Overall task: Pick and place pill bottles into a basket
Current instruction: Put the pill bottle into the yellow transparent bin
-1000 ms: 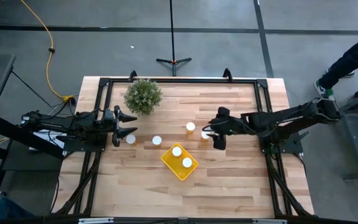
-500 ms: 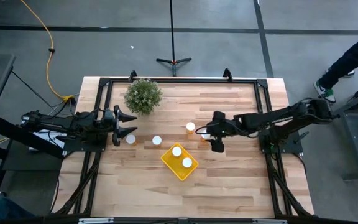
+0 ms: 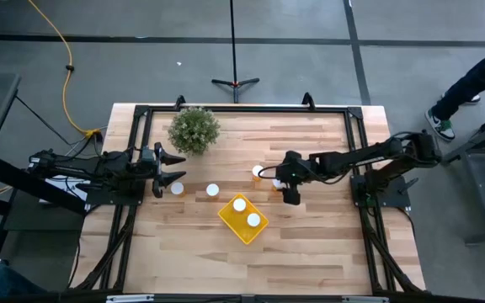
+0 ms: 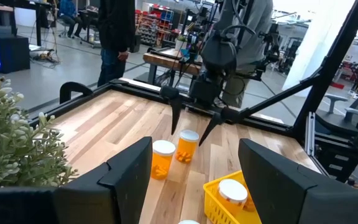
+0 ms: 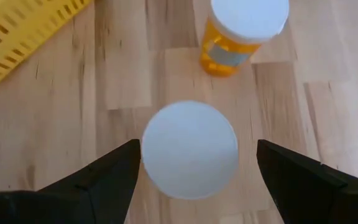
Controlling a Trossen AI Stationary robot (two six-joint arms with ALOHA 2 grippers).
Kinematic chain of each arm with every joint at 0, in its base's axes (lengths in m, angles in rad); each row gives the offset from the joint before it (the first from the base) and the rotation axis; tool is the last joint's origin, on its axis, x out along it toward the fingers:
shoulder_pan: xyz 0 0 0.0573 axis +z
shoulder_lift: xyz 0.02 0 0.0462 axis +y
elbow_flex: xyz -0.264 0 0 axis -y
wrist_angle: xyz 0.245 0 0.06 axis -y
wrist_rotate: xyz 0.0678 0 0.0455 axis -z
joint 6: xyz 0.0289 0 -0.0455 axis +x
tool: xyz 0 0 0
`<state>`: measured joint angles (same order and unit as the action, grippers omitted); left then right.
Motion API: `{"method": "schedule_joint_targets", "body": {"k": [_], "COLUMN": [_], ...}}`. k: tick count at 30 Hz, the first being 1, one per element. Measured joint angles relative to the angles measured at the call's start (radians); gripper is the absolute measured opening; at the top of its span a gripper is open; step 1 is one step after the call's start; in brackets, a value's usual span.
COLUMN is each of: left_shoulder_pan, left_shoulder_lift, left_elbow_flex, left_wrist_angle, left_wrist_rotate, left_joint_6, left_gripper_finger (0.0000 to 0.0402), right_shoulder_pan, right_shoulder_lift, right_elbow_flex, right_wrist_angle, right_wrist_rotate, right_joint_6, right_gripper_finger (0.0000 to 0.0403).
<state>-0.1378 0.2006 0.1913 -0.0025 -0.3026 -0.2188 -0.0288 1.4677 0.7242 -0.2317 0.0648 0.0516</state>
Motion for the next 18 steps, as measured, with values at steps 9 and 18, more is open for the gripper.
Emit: {"method": "schedule_joint_targets", "body": {"k": [9, 18], "left_shoulder_pan": [0.0, 0.0], "left_shoulder_lift": [0.0, 0.0], "left_elbow_flex": [0.0, 0.0], "left_wrist_angle": [0.0, 0.0], "left_wrist_rotate": [0.0, -0.015], "left_joint_6": [0.0, 0.0], "left_gripper_finger": [0.0276, 0.0276], "right_shoulder_pan": [0.0, 0.0], "right_shoulder_lift": [0.0, 0.0], "right_elbow_flex": [0.0, 0.0], "right_wrist_angle": [0.022, 0.028], "right_wrist_rotate": [-0.013, -0.012], "right_joint_6": [-0.005, -0.006], "right_gripper_finger": [0.0312, 0.0311]}}
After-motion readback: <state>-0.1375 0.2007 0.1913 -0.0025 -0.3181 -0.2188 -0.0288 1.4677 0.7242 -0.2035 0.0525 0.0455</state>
